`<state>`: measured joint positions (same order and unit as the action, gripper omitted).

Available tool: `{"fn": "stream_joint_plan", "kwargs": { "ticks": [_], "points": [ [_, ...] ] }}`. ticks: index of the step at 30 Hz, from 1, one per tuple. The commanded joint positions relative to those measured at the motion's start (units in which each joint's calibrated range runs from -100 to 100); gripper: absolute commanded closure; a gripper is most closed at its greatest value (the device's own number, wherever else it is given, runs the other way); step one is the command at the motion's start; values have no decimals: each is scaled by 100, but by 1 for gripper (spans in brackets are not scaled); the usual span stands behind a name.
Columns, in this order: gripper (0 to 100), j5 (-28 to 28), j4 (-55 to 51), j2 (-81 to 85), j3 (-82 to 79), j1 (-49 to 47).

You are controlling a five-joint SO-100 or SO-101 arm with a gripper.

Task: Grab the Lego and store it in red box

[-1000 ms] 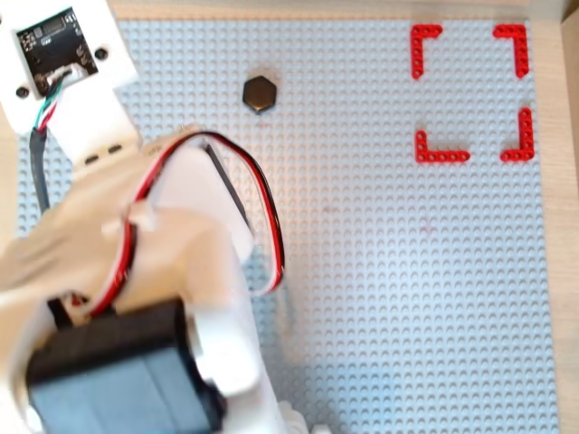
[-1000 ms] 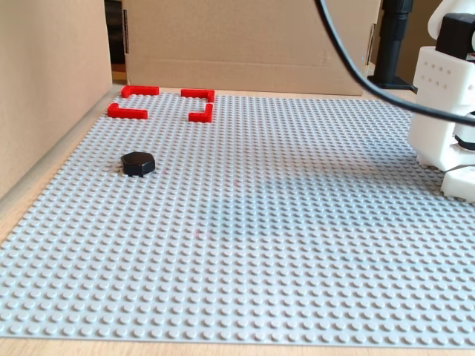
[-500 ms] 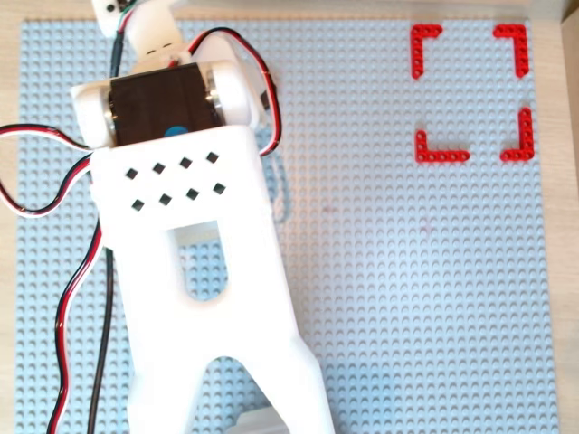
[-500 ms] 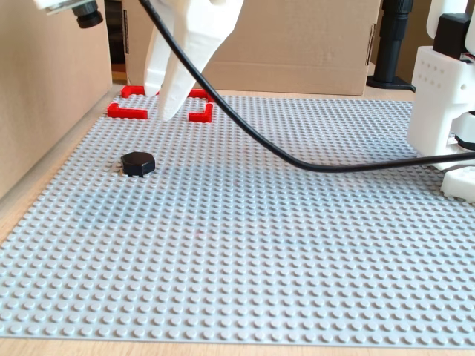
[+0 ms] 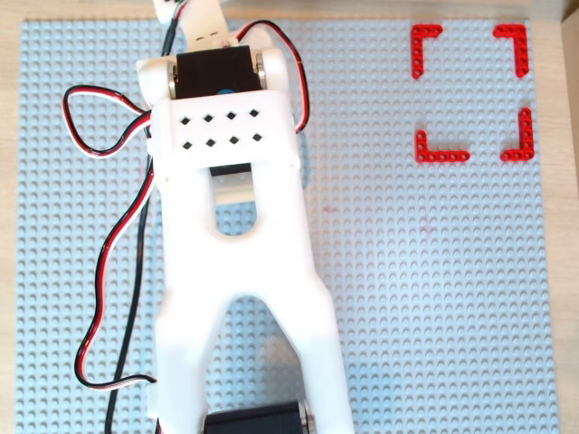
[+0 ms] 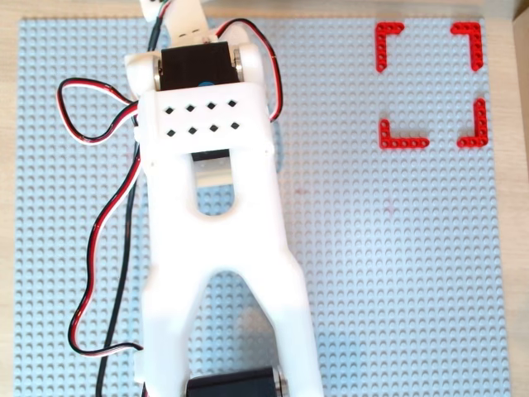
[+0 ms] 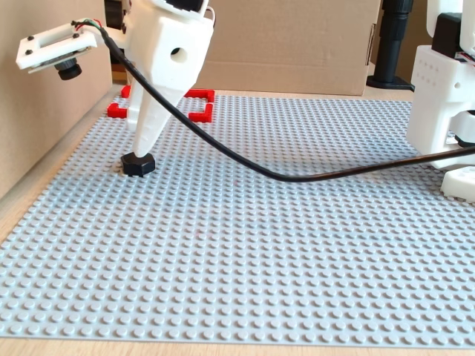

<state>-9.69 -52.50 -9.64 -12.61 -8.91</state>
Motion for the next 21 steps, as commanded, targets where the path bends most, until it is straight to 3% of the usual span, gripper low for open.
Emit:
{"fn": "stream_joint_plan", "kwargs": {
  "ticks": [1,21],
  "points": [
    [78,89,101,-11,125,9],
    [78,94,1066,-28,-666,68]
  ]
}}
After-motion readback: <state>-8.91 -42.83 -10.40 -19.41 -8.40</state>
